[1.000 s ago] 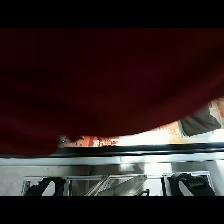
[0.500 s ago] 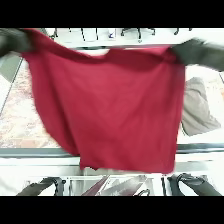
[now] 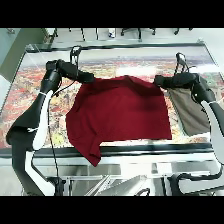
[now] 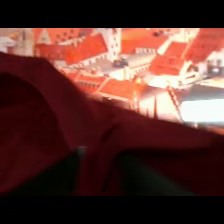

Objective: Fold the shirts.

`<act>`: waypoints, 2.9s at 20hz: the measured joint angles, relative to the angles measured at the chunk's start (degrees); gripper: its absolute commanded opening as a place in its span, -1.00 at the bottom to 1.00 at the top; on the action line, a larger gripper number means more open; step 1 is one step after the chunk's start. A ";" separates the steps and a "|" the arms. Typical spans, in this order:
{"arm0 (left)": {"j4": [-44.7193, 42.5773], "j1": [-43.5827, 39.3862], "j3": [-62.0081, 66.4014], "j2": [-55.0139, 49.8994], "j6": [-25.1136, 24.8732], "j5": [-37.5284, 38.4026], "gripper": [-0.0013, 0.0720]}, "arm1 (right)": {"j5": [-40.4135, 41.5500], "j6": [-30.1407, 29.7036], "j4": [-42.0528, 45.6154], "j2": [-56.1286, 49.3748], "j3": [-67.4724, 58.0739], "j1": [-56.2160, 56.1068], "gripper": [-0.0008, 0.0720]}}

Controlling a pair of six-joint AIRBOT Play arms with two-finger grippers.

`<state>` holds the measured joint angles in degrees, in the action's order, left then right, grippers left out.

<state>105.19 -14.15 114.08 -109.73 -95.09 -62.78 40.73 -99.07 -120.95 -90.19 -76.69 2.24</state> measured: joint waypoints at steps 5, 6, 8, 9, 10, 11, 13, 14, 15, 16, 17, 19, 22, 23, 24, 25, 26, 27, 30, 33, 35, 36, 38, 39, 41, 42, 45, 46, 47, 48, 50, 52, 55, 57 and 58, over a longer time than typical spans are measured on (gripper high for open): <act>-0.02 4.98 1.22 3.26 3.30 -8.57 0.87 | 9.05 -0.70 -0.13 1.55 -2.01 7.17 0.29; -0.02 7.21 -0.24 5.53 3.61 -10.95 0.87 | 12.04 -1.38 0.00 2.73 -2.25 9.62 0.29; -0.39 11.98 -5.05 10.29 3.54 -15.98 0.87 | 18.75 -3.23 0.55 5.03 -2.40 14.88 0.29; -0.39 14.29 -8.66 13.03 3.04 -18.12 0.86 | 21.99 -4.33 0.72 5.88 -2.25 17.27 0.29; -0.39 16.44 -13.51 16.02 2.54 -19.91 0.52 | 25.11 -5.42 0.90 6.62 -1.70 19.43 0.29; -0.37 18.29 -19.74 19.28 1.84 -21.14 0.19 | 27.87 -6.32 0.94 7.19 -0.76 21.20 0.29; -0.20 20.76 -33.35 25.64 0.70 -21.14 0.17 | 31.36 -7.82 1.01 7.82 1.68 23.28 0.29; 0.02 21.49 -40.17 28.39 0.22 -20.04 0.17 | 32.54 -8.63 0.76 8.04 3.04 23.76 0.29; 0.63 22.05 -47.39 31.04 -0.26 -18.32 0.17 | 33.55 -9.49 -0.11 8.15 4.48 24.06 0.29; 1.68 22.43 -53.29 33.07 -0.94 -16.57 0.17 | 34.29 -10.38 -1.46 8.26 5.75 24.17 0.29; 3.19 22.73 -59.28 34.88 -1.68 -14.38 0.17 | 34.97 -11.34 -2.95 8.35 6.78 24.20 0.29; 7.04 23.08 -67.98 36.89 -3.54 -9.79 0.17 | 35.87 -12.81 -5.77 8.41 8.17 24.00 0.29; 13.33 23.32 -74.60 36.33 -6.62 -4.15 0.17 | 37.27 -14.12 -8.50 8.48 9.14 23.37 0.29; 15.06 23.39 -75.17 35.36 -7.43 -3.80 0.17 | 37.70 -14.25 -9.07 8.48 9.29 23.19 0.29; 16.46 23.41 -75.21 34.23 -7.96 -3.82 0.17 | 38.14 -14.58 -9.46 8.48 9.40 23.04 0.29; 17.62 23.41 -74.90 33.05 -8.39 -3.87 0.17 | 38.75 -14.58 -9.70 8.48 9.46 22.93 0.29; 18.38 23.39 -74.18 31.82 -8.74 -4.07 0.16 | 38.95 -14.62 -10.05 8.50 9.53 22.80 0.29; 18.80 23.37 -73.35 30.86 -8.94 -4.13 -0.33 | 39.19 -14.75 -10.12 8.50 9.57 22.75 0.29; 18.49 23.32 -70.23 28.59 -9.62 -2.29 -0.92 | 39.65 -14.97 -10.54 8.48 9.66 22.64 0.29; 18.86 23.32 -68.48 27.06 -9.79 -2.86 -0.92 | 39.98 -14.99 -10.82 8.48 9.66 22.60 0.29; 18.91 23.56 -68.00 26.75 -10.10 -3.28 -0.92 | 40.15 -14.99 -10.88 8.50 9.66 22.60 0.29; 18.45 24.09 -67.89 27.12 -10.43 -3.52 -0.92 | 40.46 -14.99 -10.91 8.50 9.66 22.60 0.29; 17.22 26.16 -67.65 29.22 -10.64 -5.18 -0.92 | 41.33 -14.97 -10.64 8.52 9.81 22.60 0.02; 16.74 27.74 -67.63 30.71 -10.86 -5.88 -0.92 | 41.53 -14.95 -10.49 8.63 10.38 22.60 0.03; 15.72 31.36 -67.54 33.48 -11.17 -6.80 -0.92 | 41.66 -14.64 -9.99 9.20 12.98 22.60 0.03; 15.41 33.33 -67.52 34.67 -11.61 -7.34 -0.92 | 41.27 -14.58 -9.51 9.57 14.84 22.60 0.03; 14.95 37.44 -67.69 36.50 -13.00 -8.66 -0.92 | 39.76 -14.14 -6.62 10.25 21.66 22.60 0.27; 14.75 38.27 -67.98 36.83 -13.27 -8.87 -0.92 | 39.21 -13.53 -5.44 10.36 23.80 22.60 0.47; 14.64 38.84 -68.24 37.03 -13.62 -8.90 -0.92 | 38.38 -13.11 -4.59 10.45 26.08 22.60 0.45; 14.62 39.23 -68.48 37.18 -13.86 -8.96 -0.92 | 37.70 -12.59 -3.96 10.51 28.15 22.60 0.45; 14.60 39.71 -68.78 37.35 -14.10 -8.94 -0.92 | 35.74 -11.91 -3.02 10.58 32.26 22.60 0.45; 14.58 39.98 -68.94 37.46 -14.34 -8.94 -0.92 | 34.18 -11.45 -2.99 10.58 35.41 22.60 0.45; 14.60 40.13 -69.05 37.53 -14.49 -9.01 -0.92 | 33.11 -11.63 -5.18 10.47 39.01 22.29 0.10; 15.17 40.06 -69.07 37.53 -14.51 -9.05 -0.92 | 31.93 -13.27 -7.26 10.25 40.50 21.22 -0.43; 15.82 39.98 -69.07 37.53 -14.64 -9.07 -0.92 | 31.04 -14.29 -8.39 10.14 40.98 20.39 -0.90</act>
<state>121.01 25.82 45.01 -72.20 -109.73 -71.85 71.77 -113.36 -129.34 -80.05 -35.70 22.63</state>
